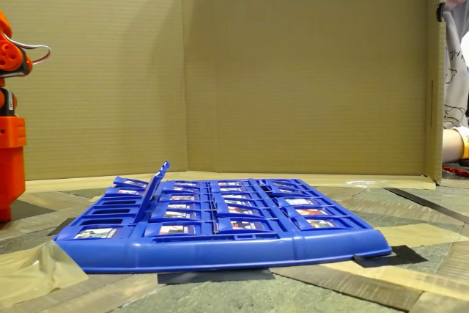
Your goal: Flip A0.
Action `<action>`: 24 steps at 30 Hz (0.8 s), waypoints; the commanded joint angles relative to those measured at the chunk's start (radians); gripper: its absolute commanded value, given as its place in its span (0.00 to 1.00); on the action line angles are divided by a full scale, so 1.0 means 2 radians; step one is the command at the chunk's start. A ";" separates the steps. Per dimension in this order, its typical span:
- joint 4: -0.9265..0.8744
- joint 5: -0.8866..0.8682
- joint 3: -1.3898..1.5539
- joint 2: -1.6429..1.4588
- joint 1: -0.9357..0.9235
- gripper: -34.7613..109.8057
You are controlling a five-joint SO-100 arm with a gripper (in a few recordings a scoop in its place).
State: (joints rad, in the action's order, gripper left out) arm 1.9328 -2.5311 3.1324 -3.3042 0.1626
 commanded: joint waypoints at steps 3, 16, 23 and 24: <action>0.002 -0.002 0.005 0.002 -0.002 0.24; 0.002 -0.010 0.005 0.002 -0.002 0.24; 0.002 -0.010 0.005 0.002 -0.002 0.24; 0.002 -0.011 0.005 0.002 -0.002 0.24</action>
State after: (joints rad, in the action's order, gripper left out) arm 1.9328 -2.5495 3.1324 -3.3057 0.1626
